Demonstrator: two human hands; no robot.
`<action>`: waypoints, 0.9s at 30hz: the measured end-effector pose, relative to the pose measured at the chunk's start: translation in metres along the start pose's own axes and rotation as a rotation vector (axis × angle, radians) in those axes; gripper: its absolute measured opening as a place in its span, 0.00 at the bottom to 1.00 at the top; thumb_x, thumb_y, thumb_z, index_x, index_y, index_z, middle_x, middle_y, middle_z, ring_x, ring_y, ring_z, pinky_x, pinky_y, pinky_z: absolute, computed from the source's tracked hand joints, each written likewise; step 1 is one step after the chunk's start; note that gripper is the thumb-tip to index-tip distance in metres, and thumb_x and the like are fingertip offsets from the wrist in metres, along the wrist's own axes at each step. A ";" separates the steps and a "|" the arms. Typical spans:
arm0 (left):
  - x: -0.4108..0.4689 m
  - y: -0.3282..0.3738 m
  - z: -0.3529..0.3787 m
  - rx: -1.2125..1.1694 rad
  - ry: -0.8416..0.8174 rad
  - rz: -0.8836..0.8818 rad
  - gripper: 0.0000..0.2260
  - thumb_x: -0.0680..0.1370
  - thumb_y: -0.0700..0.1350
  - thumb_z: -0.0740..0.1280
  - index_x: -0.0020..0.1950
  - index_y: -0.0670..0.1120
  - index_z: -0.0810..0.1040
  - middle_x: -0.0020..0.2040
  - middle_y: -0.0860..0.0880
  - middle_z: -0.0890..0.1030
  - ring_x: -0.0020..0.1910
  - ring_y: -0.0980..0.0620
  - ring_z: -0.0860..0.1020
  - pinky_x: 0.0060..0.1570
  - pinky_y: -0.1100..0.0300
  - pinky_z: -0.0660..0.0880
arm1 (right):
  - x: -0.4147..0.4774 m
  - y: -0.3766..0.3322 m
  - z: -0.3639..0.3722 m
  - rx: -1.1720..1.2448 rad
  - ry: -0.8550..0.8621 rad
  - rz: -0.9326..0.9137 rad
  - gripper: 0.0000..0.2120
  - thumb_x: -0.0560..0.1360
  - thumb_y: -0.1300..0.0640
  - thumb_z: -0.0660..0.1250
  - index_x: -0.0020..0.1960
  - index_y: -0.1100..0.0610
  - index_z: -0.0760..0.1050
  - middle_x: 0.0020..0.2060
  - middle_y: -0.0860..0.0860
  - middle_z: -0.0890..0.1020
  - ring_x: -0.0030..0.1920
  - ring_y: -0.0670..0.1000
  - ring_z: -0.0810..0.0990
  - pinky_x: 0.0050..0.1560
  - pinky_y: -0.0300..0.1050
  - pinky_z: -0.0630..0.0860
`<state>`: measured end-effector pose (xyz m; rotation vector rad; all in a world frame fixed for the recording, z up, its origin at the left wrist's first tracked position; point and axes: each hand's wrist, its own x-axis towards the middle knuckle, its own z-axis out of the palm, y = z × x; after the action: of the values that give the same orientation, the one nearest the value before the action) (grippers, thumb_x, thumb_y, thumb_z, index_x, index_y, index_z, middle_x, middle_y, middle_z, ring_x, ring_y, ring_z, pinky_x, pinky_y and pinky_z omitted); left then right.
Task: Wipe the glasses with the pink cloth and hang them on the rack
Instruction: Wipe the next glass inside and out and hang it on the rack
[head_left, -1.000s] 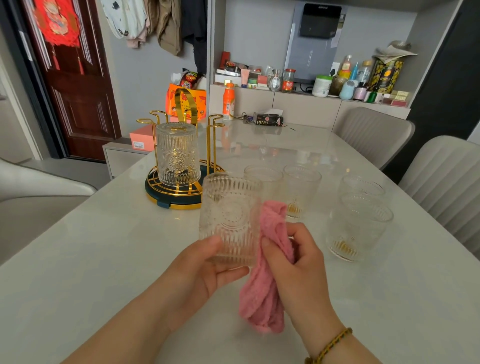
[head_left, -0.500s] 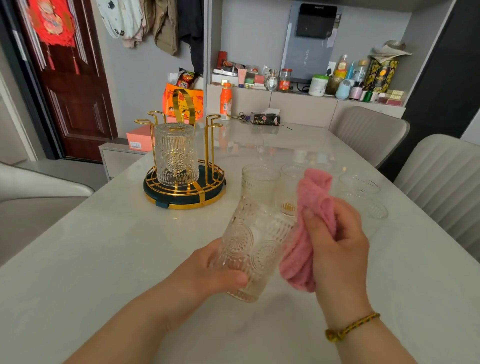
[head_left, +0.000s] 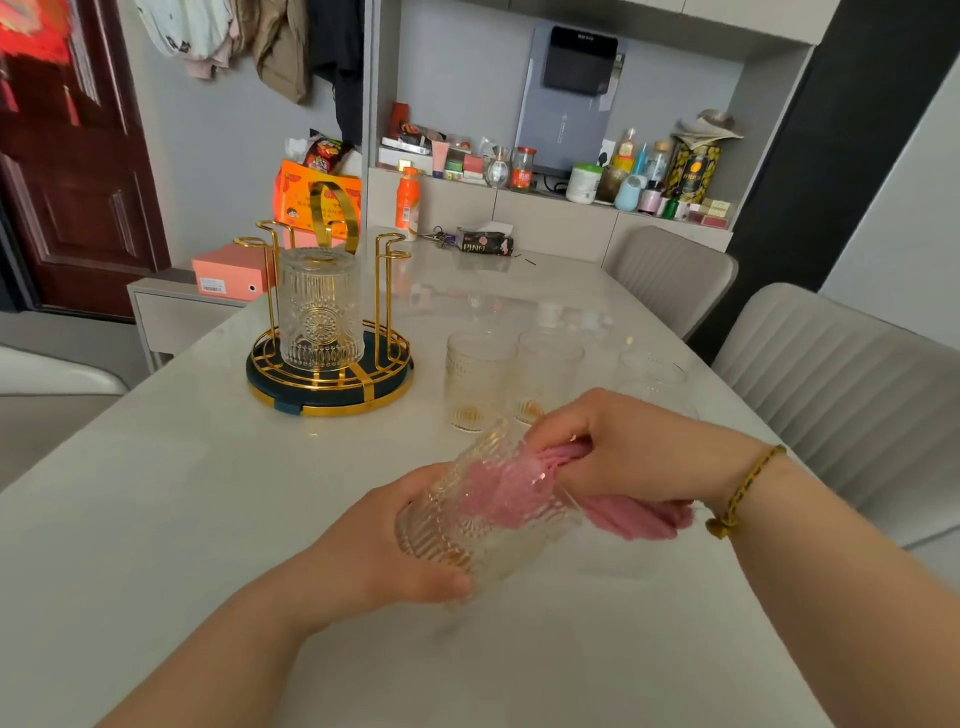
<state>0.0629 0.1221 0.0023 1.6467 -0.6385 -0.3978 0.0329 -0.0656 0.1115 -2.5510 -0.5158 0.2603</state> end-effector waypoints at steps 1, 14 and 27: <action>0.000 0.000 0.001 0.003 -0.007 0.000 0.35 0.48 0.54 0.74 0.55 0.60 0.72 0.48 0.67 0.81 0.49 0.63 0.80 0.45 0.70 0.75 | 0.003 -0.004 -0.004 -0.066 -0.036 0.016 0.09 0.69 0.69 0.62 0.36 0.57 0.77 0.29 0.45 0.72 0.27 0.39 0.70 0.33 0.27 0.68; -0.006 0.008 -0.002 -0.281 -0.063 0.035 0.50 0.38 0.65 0.78 0.57 0.52 0.72 0.49 0.57 0.83 0.50 0.58 0.81 0.41 0.68 0.76 | -0.038 -0.001 -0.032 0.339 0.034 0.008 0.21 0.62 0.58 0.72 0.53 0.48 0.73 0.44 0.38 0.80 0.46 0.40 0.79 0.43 0.32 0.75; -0.001 -0.001 -0.005 -0.279 -0.090 -0.030 0.43 0.45 0.61 0.78 0.57 0.46 0.75 0.46 0.50 0.85 0.45 0.53 0.82 0.40 0.63 0.77 | 0.001 0.003 -0.006 0.499 -0.020 0.045 0.16 0.70 0.39 0.63 0.52 0.47 0.76 0.51 0.48 0.82 0.53 0.46 0.80 0.61 0.45 0.73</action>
<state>0.0649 0.1267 0.0018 1.3800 -0.5968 -0.5589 0.0358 -0.0703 0.1149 -2.0765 -0.3478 0.3790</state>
